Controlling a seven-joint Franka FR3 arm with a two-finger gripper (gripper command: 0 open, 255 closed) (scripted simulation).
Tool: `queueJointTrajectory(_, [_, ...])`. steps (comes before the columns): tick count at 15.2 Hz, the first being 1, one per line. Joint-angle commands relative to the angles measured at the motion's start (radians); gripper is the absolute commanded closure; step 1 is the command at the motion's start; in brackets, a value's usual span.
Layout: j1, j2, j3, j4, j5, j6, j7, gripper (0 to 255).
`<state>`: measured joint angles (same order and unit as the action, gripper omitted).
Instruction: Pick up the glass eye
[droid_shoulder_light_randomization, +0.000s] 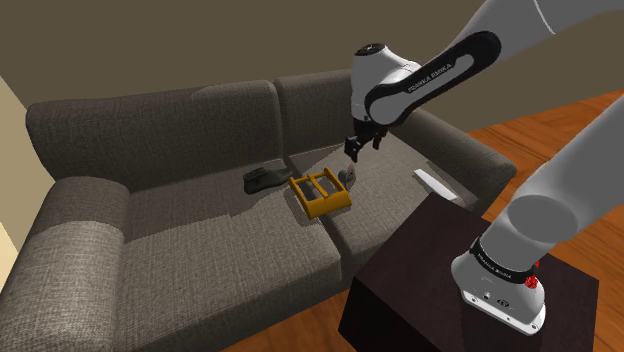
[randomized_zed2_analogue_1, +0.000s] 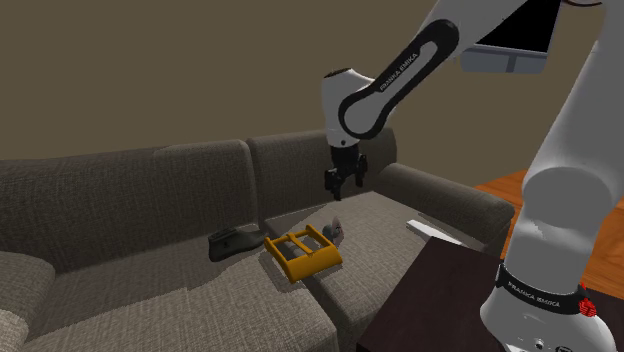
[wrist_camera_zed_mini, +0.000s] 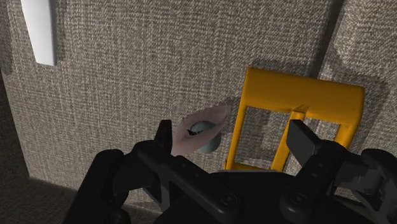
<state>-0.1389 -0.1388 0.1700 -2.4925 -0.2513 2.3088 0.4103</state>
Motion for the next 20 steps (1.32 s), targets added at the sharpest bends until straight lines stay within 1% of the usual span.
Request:
queueJointTrajectory(1, [-0.020,0.092,-0.002,0.027,-0.065,0.059,0.048,0])
queueJointTrajectory(6, [-0.034,0.296,-0.030,0.123,-0.226,0.142,0.179,0])
queueJointTrajectory(9, [-0.025,0.416,-0.064,0.197,-0.311,0.173,0.250,0])
queueJointTrajectory(12, [-0.010,0.533,-0.102,0.280,-0.379,0.196,0.307,0])
queueJointTrajectory(14, [0.000,0.610,-0.128,0.341,-0.414,0.207,0.338,0])
queueJointTrajectory(20, [0.013,0.674,-0.148,0.362,-0.446,0.247,0.375,0])
